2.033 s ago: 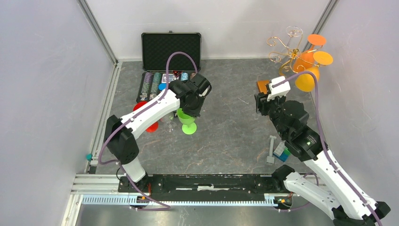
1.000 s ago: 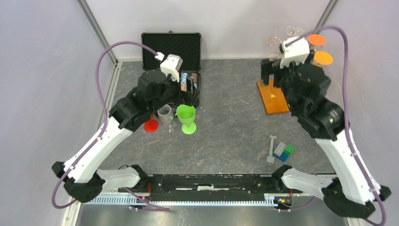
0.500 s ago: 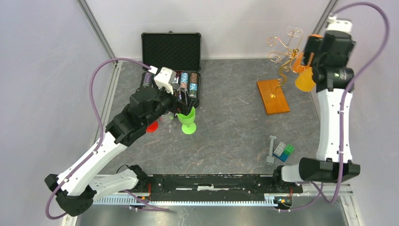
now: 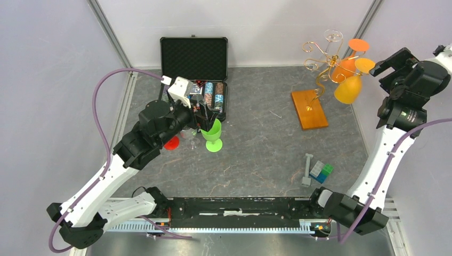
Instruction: Take the wine glass off the wine glass rack
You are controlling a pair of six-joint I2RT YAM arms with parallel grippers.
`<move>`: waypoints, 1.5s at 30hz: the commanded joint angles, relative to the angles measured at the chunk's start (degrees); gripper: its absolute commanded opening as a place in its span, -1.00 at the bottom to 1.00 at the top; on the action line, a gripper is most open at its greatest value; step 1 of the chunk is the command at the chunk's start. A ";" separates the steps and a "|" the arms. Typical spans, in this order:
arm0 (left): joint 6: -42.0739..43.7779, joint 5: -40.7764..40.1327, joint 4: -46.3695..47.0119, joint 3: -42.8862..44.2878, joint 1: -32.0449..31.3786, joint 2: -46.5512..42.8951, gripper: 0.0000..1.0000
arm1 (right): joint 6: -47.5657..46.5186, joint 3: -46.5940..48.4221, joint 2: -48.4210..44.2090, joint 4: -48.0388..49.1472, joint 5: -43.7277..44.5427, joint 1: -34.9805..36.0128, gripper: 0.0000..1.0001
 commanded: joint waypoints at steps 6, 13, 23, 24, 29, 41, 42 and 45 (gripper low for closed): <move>2.27 -0.85 1.73 -0.18 -0.26 -1.18 1.00 | 18.37 -8.57 2.86 15.35 -18.25 -4.82 0.73; 2.78 -2.42 0.95 -0.53 -0.22 -1.54 1.00 | 20.18 -13.53 2.02 18.89 -14.35 -4.93 0.71; 2.52 -5.13 1.20 -1.42 -0.22 -2.14 1.00 | 20.60 -13.71 3.28 24.15 -10.43 -4.93 0.48; 2.56 -5.32 1.21 -1.48 -0.22 -2.19 1.00 | 20.65 -13.35 3.82 24.15 -10.59 -4.96 0.47; 2.56 -5.79 1.38 -1.76 -0.22 -2.26 1.00 | 21.51 -12.88 5.67 24.18 -12.18 -4.95 0.44; 3.53 -6.67 0.33 -1.51 -0.22 -1.80 1.00 | 22.45 -11.27 9.48 26.31 -18.90 -4.85 0.31; 3.61 -6.74 0.24 -1.50 -0.22 -1.79 1.00 | 22.78 -11.25 9.63 26.58 -19.27 -4.80 0.27; 3.68 -6.76 0.16 -1.50 -0.22 -1.73 1.00 | 23.36 -11.23 9.62 27.40 -19.92 -4.83 0.08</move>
